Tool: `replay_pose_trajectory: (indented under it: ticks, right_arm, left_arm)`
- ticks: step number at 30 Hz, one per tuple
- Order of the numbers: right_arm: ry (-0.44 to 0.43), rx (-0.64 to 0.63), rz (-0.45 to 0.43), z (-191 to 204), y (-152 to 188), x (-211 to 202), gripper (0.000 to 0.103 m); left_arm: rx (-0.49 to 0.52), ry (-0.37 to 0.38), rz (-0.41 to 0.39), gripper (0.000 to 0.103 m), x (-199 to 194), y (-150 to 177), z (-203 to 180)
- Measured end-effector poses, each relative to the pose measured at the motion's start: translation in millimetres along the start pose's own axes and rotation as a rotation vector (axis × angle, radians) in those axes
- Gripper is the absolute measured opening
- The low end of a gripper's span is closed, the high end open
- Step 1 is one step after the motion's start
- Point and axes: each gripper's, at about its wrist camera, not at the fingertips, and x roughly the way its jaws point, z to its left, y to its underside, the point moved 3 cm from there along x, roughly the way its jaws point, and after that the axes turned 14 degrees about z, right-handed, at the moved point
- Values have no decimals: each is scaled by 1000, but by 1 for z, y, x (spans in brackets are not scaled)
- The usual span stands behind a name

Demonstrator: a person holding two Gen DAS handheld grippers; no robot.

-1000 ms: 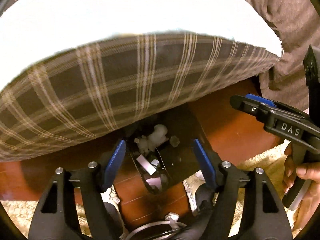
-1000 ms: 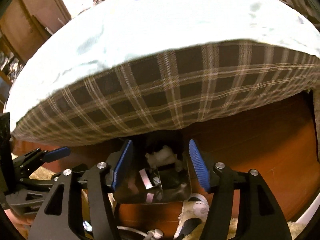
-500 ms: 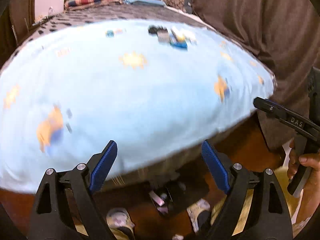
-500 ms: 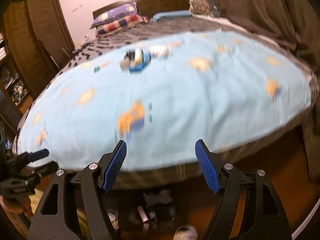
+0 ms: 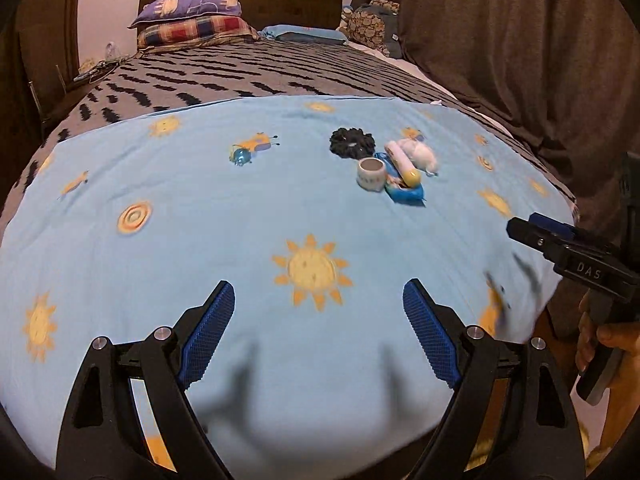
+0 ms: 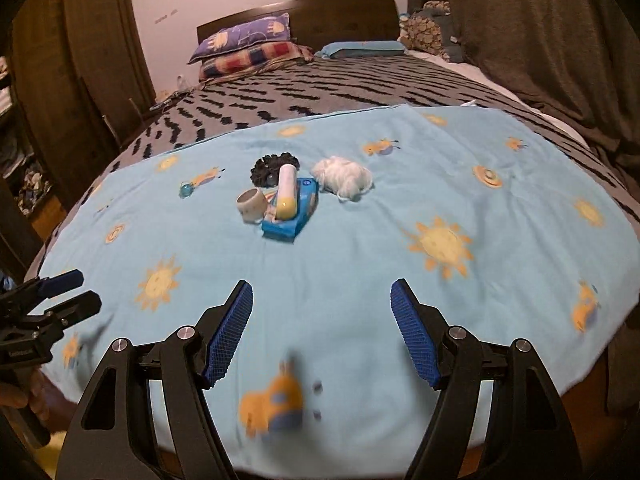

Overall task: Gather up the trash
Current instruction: 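Grasp the yellow-capped white tube with the right gripper while the left gripper grasps the tape roll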

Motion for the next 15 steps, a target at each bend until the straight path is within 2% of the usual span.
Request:
replay_pose_trajectory:
  ticks: [6,8,11,13,15]
  right_arm:
    - [-41,-8,25,10,-41,42,72]
    - [-51,-21,24,17,-54,54,69]
    - [-53,-47,20,27,-69,68,55]
    - [-50,-59,32,31,-79,80,42]
    - [-53,-60,43,32,-84,88,36]
  left_arm:
    - [5,12,19,82,34,-26,2]
    - [10,21,23,82,45,-33,1]
    - [20,29,29,81,56,-41,-4]
    - [32,33,34,81,64,-48,-7]
    - [41,33,35,81,69,-52,-9]
